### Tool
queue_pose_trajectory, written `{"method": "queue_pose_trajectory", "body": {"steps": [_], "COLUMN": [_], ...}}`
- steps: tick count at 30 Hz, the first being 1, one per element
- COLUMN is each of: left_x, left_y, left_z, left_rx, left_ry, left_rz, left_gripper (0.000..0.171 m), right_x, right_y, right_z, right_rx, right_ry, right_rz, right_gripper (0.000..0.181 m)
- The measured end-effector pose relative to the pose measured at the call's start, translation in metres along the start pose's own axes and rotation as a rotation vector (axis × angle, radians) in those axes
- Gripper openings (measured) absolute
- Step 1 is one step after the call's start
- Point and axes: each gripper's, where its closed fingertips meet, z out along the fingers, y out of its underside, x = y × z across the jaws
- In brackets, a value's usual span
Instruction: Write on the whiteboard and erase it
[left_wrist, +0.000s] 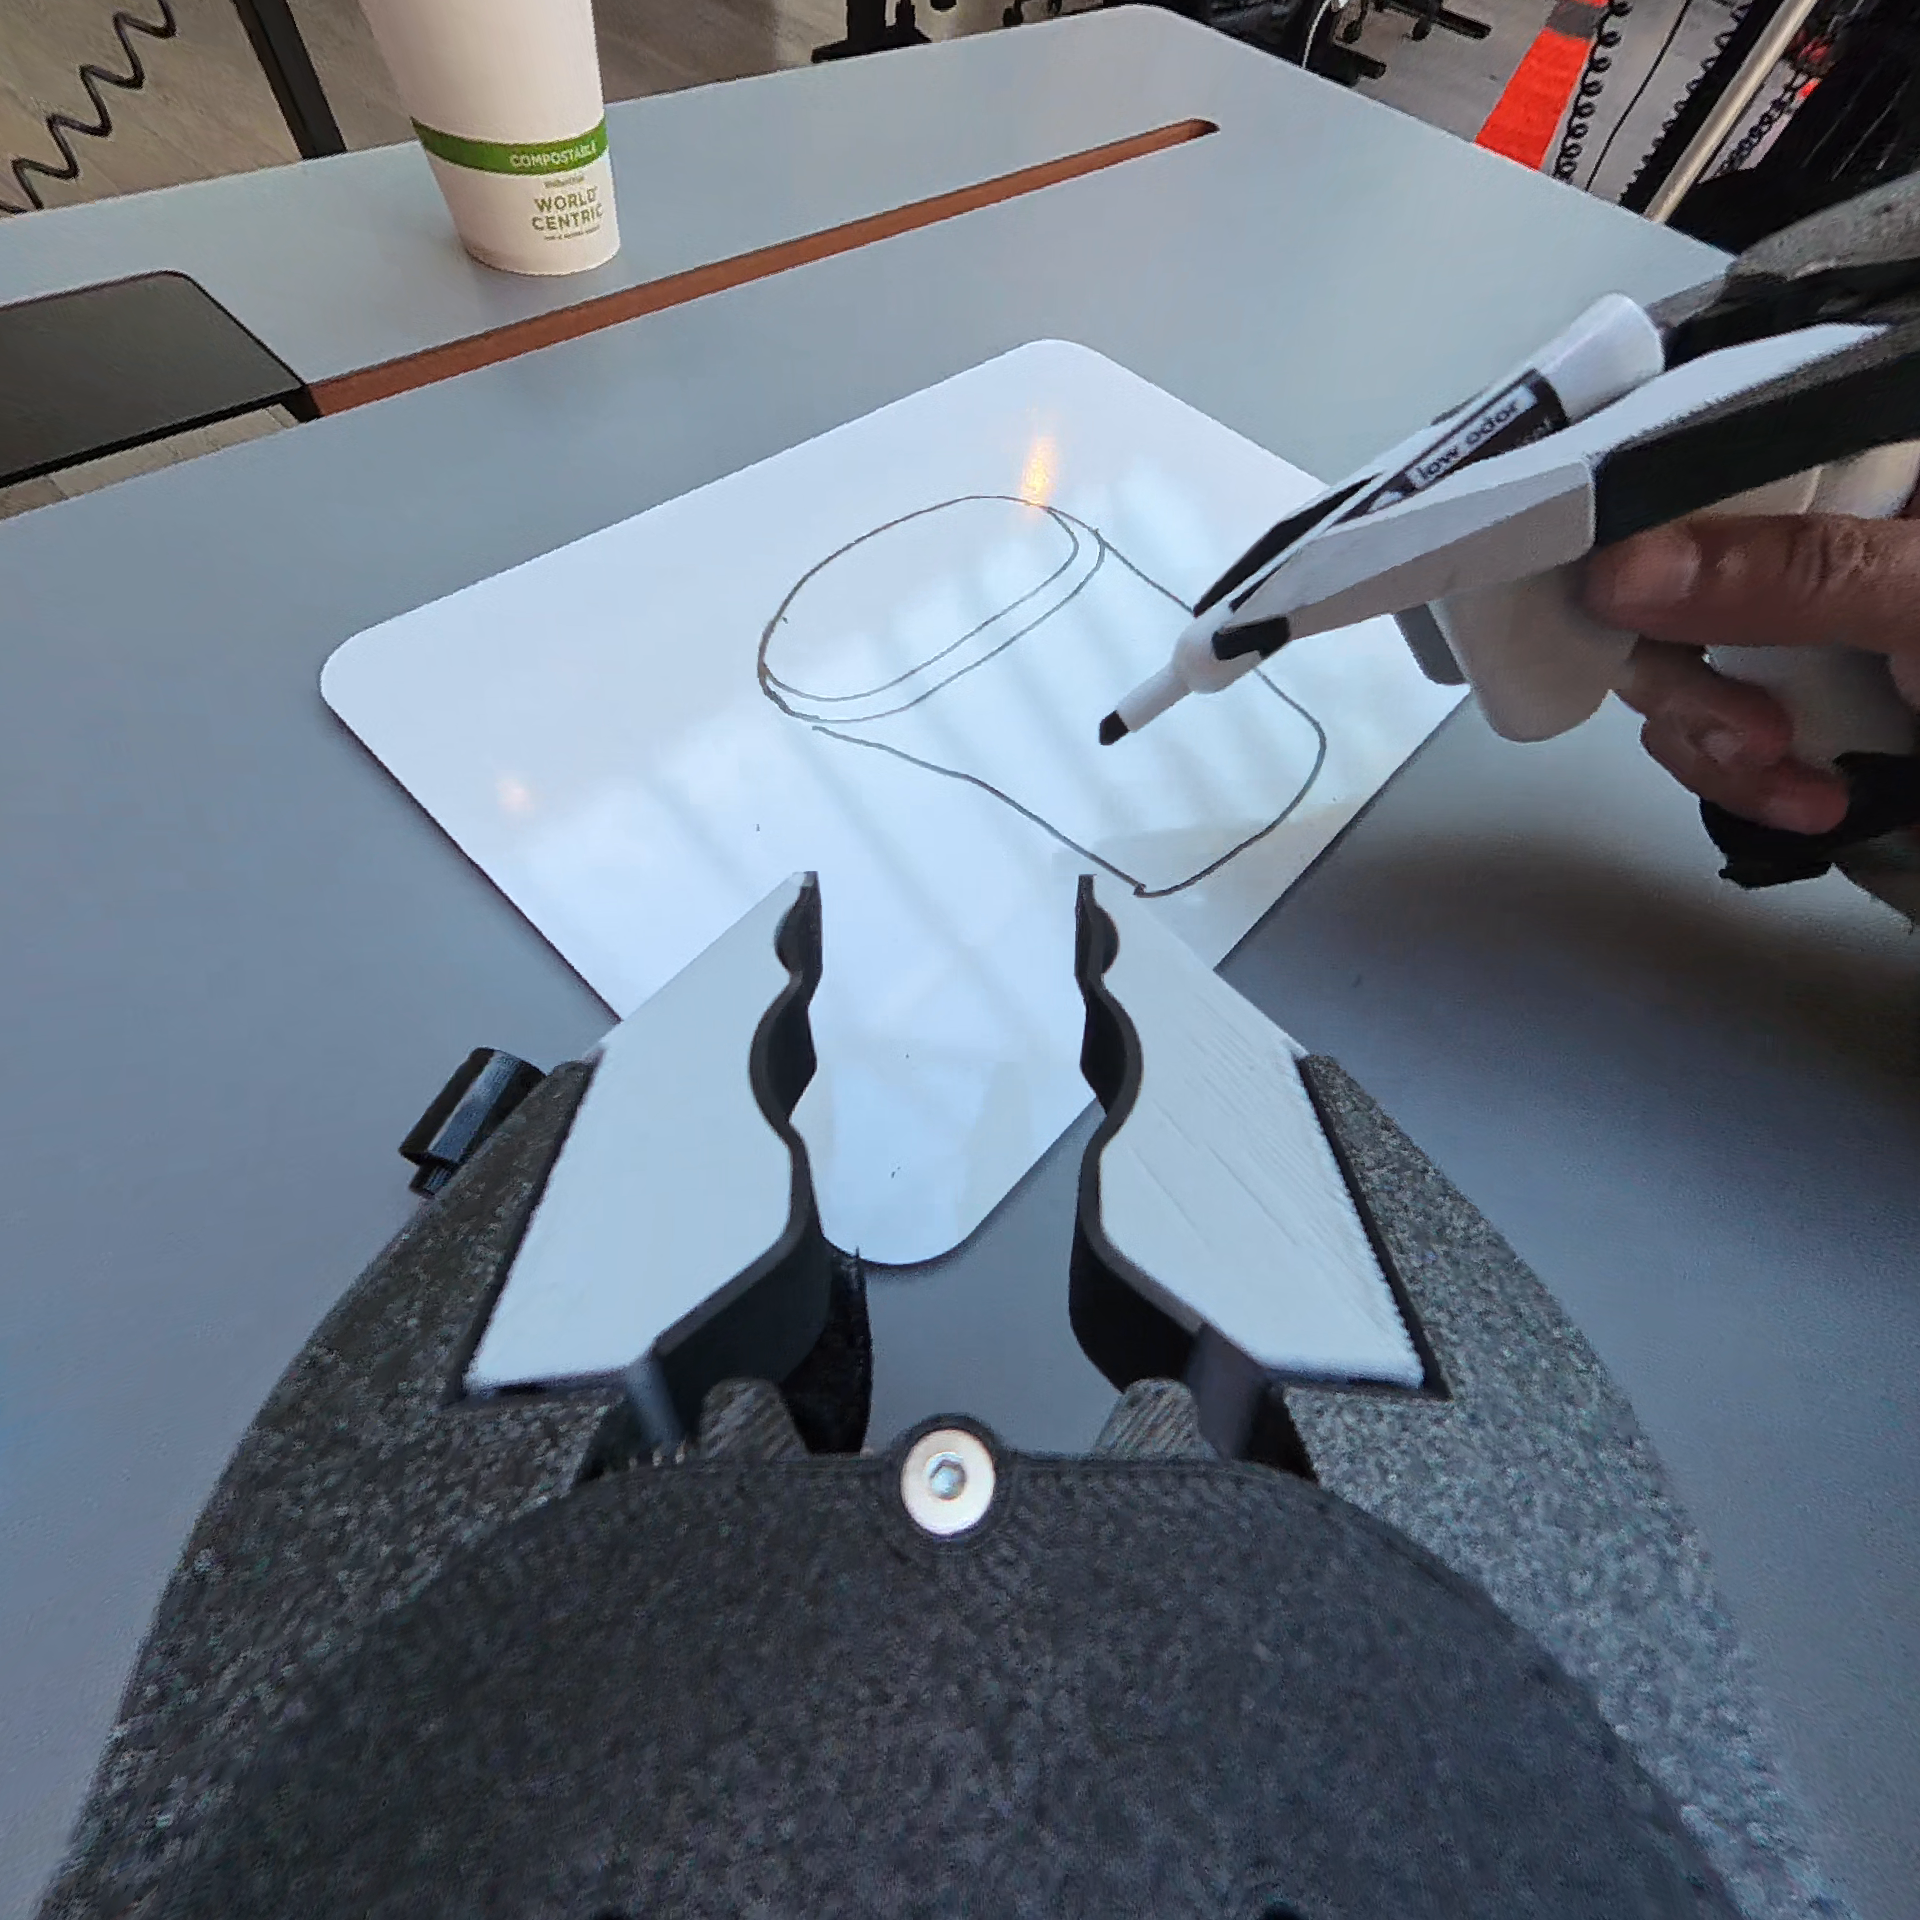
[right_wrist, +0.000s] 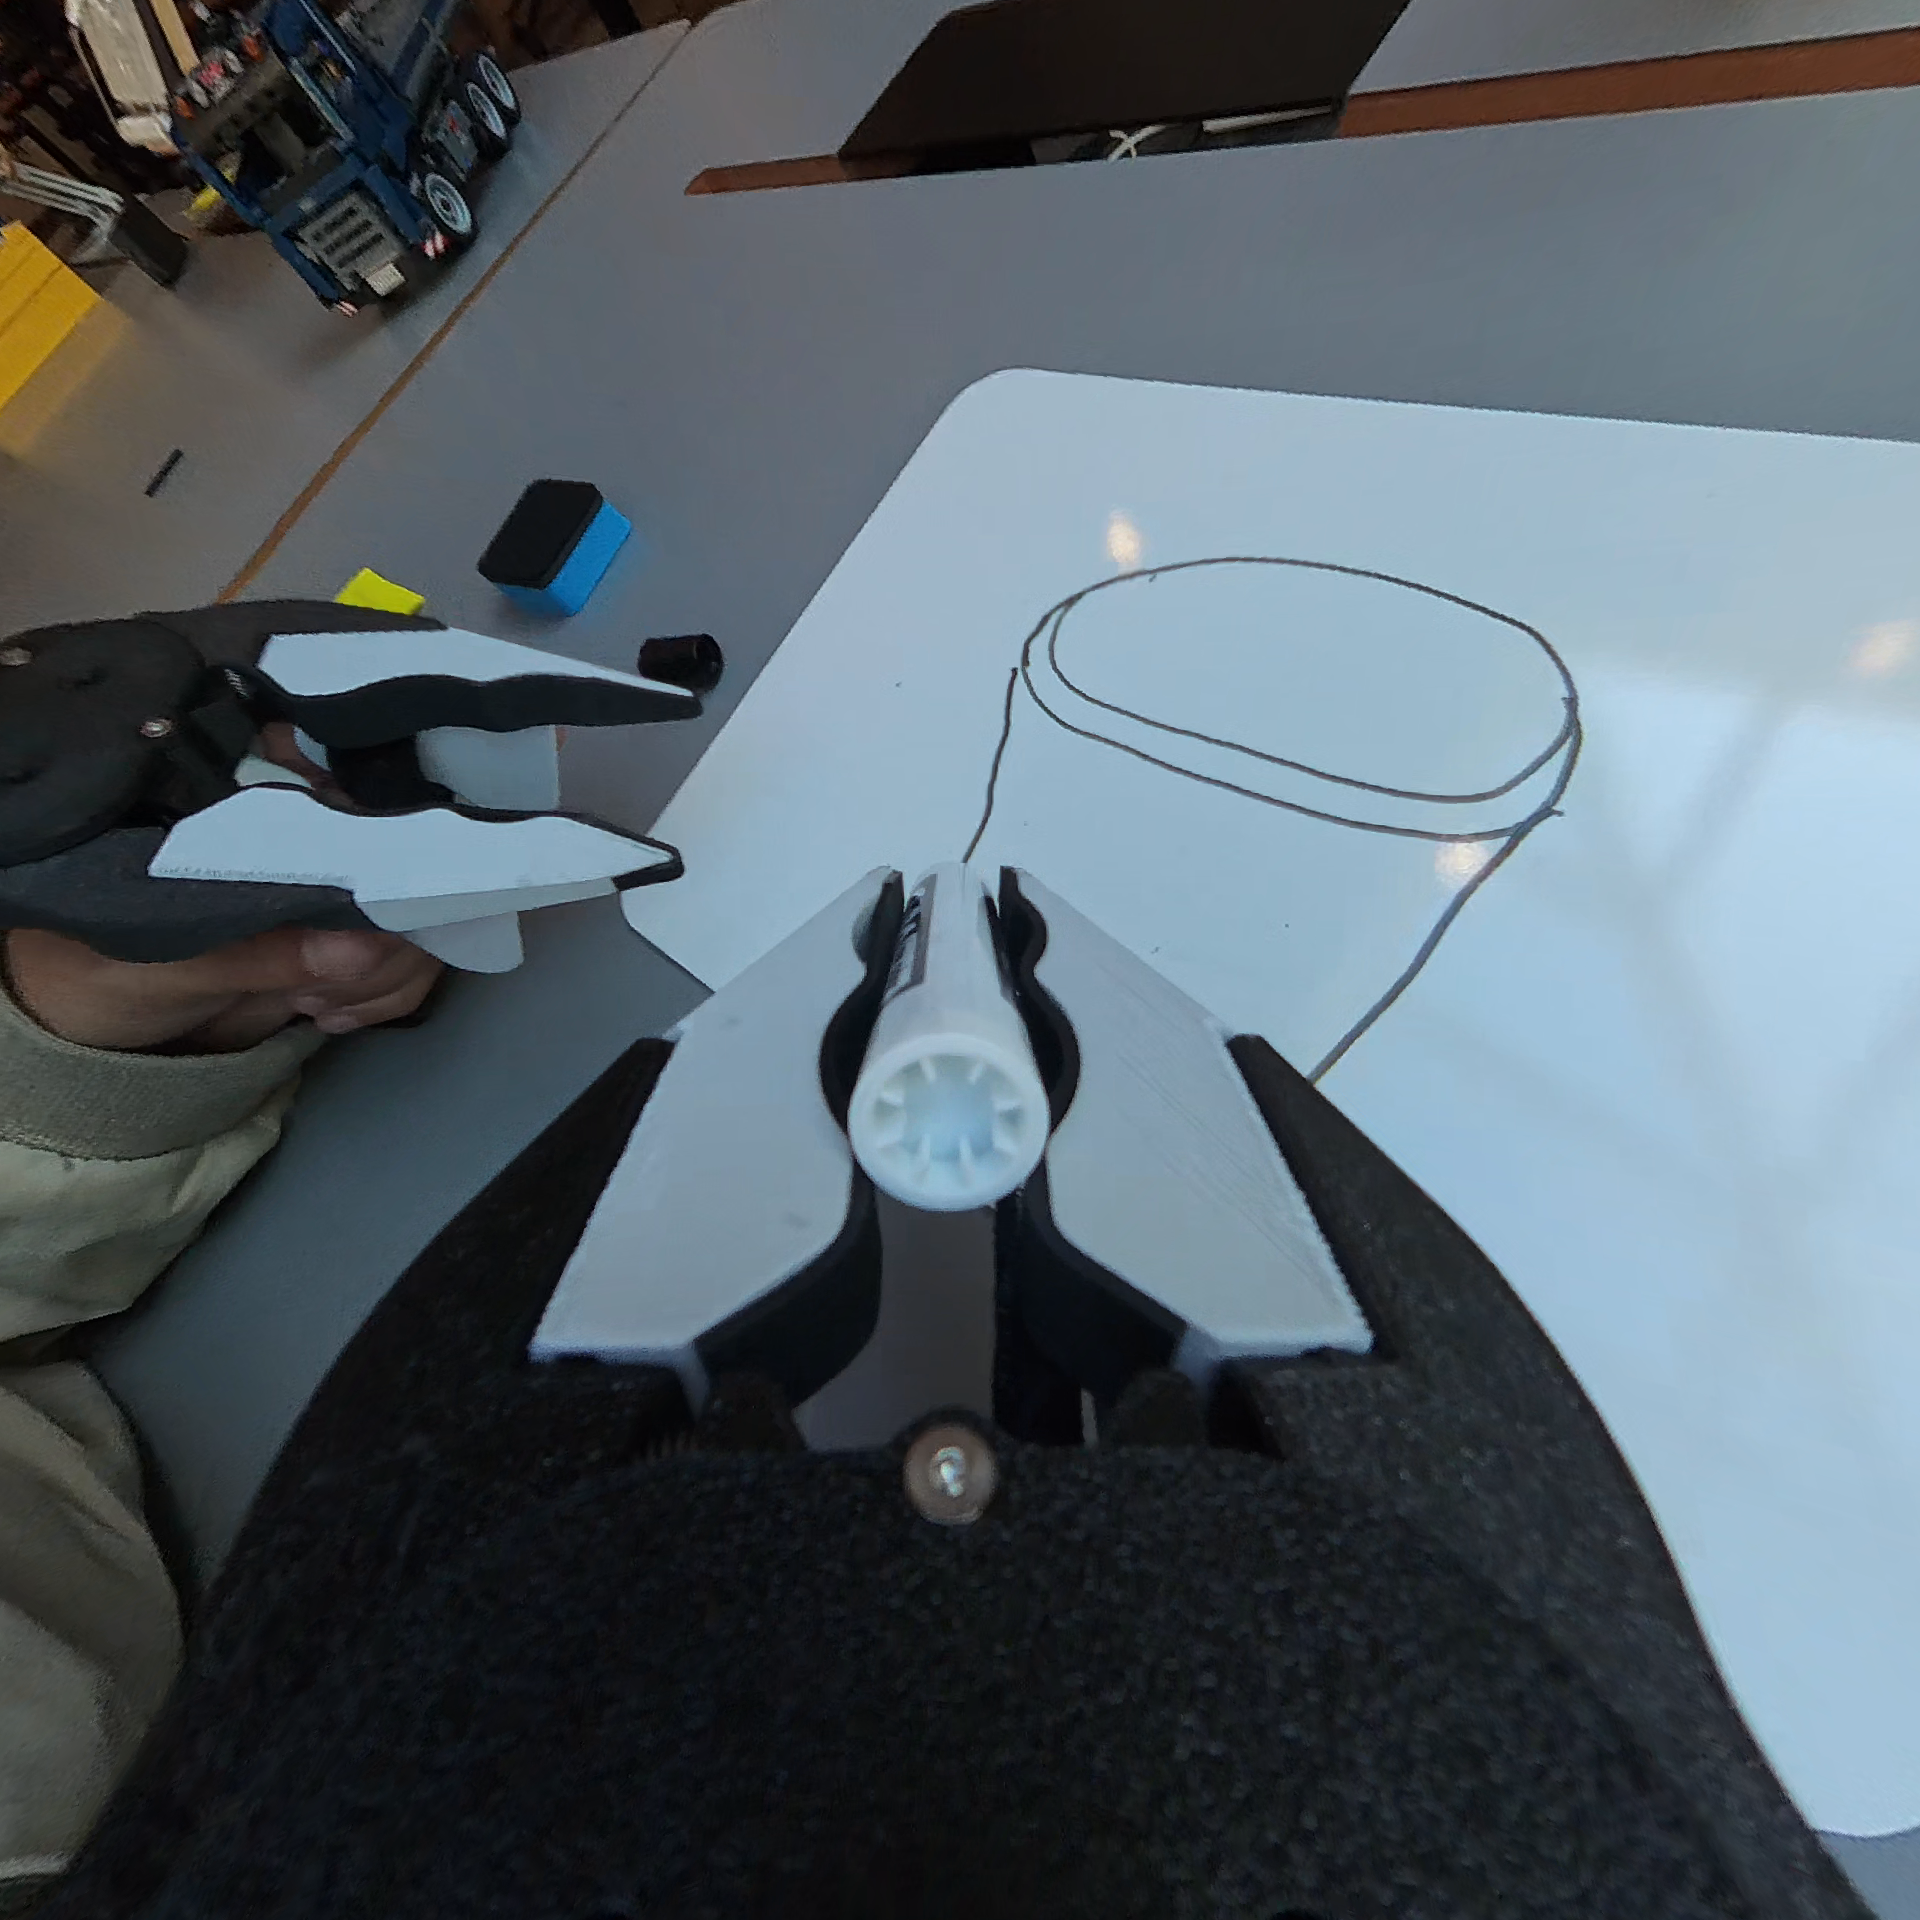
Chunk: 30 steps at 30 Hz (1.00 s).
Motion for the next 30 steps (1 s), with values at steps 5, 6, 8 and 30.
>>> {"method": "queue_pose_trajectory", "body": {"steps": [5, 6, 8, 30], "left_x": [0.005, 0.004, -0.001, -0.012], "left_y": [-0.002, -0.001, 0.002, 0.032], "left_z": [-0.003, -0.003, -0.002, 0.005], "left_rx": [0.015, 0.013, -0.014, -0.191], "left_ry": [0.007, -0.004, -0.030, -0.074], "left_rz": [0.064, 0.076, 0.085, 0.034], "left_gripper": [0.046, 0.046, 0.043, 0.042], "right_x": [-0.003, -0.002, 0.002, -0.001], "right_y": [-0.002, -0.003, -0.005, 0.007], "right_z": [0.011, 0.012, 0.014, 0.028], "right_rx": [-0.084, -0.107, -0.130, -0.158], "right_ry": [-0.006, -0.007, 0.018, 0.052], "right_rz": [-0.026, -0.030, -0.062, -0.145], "right_gripper": [0.018, 0.018, 0.018, 0.018]}}
